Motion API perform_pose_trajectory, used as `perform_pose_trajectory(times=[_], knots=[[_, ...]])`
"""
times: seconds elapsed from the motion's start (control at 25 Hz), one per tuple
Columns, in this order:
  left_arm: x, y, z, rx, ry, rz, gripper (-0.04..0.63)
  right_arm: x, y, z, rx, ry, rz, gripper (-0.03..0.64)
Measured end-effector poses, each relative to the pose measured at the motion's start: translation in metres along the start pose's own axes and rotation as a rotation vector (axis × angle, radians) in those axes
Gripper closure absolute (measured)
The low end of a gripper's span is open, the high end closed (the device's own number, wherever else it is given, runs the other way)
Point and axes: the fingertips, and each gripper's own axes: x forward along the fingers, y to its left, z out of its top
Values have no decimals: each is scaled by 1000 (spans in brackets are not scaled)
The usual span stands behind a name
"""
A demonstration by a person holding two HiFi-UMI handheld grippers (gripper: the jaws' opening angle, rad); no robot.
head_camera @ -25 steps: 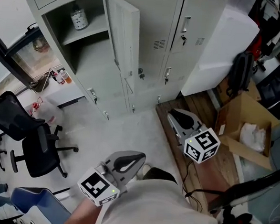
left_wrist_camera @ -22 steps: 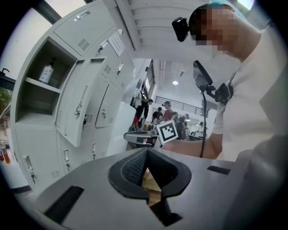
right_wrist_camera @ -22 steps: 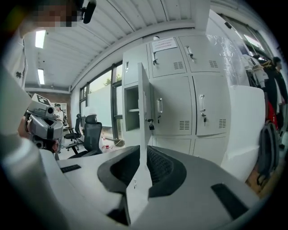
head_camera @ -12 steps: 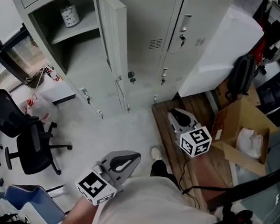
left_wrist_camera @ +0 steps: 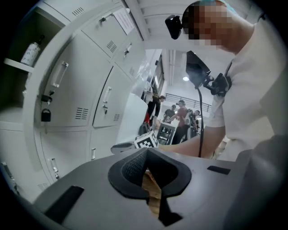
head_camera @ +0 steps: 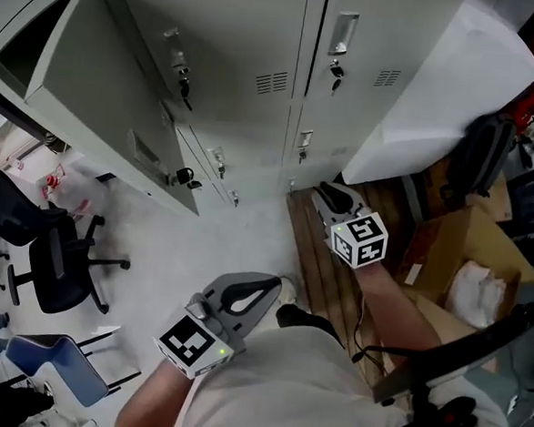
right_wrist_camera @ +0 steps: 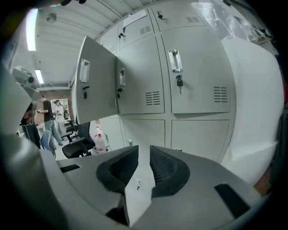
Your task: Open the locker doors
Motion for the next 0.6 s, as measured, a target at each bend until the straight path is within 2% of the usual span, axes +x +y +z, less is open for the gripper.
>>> perform_pose_trajectory(times=[0.28, 0.6], knots=[[75, 25, -11, -23, 38, 5, 584, 59, -52, -35, -29, 74, 50, 568], [112, 46, -14, -57, 60, 24, 584, 119, -99, -71, -5, 145, 51, 566]])
